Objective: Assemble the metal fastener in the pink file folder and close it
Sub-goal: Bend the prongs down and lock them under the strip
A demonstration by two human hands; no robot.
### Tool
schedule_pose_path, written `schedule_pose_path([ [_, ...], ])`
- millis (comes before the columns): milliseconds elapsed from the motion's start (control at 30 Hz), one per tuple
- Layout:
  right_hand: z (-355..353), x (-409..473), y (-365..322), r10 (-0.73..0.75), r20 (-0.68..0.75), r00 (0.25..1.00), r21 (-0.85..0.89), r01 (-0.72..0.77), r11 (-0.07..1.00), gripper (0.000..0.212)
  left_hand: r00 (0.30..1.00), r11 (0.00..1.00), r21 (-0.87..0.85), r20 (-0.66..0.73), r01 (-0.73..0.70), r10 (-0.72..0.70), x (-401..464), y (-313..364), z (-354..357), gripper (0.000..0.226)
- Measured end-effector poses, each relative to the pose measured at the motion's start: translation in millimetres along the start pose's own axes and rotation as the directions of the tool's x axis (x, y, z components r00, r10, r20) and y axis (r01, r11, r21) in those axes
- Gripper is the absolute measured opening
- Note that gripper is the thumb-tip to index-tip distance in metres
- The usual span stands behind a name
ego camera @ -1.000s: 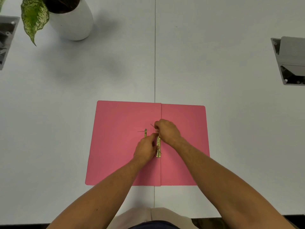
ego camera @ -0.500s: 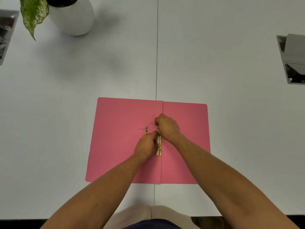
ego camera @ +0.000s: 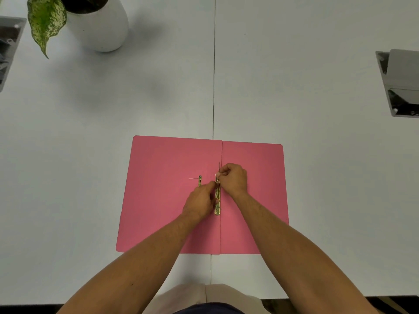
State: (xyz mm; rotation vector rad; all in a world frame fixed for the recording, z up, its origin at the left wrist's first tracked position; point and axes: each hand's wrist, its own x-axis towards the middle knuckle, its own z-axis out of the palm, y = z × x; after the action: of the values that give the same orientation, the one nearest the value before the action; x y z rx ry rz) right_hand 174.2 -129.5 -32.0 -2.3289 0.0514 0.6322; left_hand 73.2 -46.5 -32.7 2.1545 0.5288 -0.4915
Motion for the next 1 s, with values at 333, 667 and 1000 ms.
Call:
schedule_pose_path([
  [333, -1, 7, -1, 0.153, 0.045, 0.987, 0.167, -0.158, 0.973, 0.014, 1.000, 1.000, -0.011, -0.005, -0.014, 0.014, 1, 0, 0, 0.029],
  [667, 3, -6, 10, -0.026, 0.029, 0.999, 0.099, 0.023, 0.995, 0.017, 1.000, 1.000, -0.013, 0.007, -0.006, 0.006, 3, -1, 1, 0.028],
  [1000, -3, -23, 24, -0.175, 0.109, 0.978, 0.043, 0.171, 0.984, 0.035, 1.000, 1.000, -0.017, 0.014, -0.010, 0.010, 2, -1, 0, 0.029],
])
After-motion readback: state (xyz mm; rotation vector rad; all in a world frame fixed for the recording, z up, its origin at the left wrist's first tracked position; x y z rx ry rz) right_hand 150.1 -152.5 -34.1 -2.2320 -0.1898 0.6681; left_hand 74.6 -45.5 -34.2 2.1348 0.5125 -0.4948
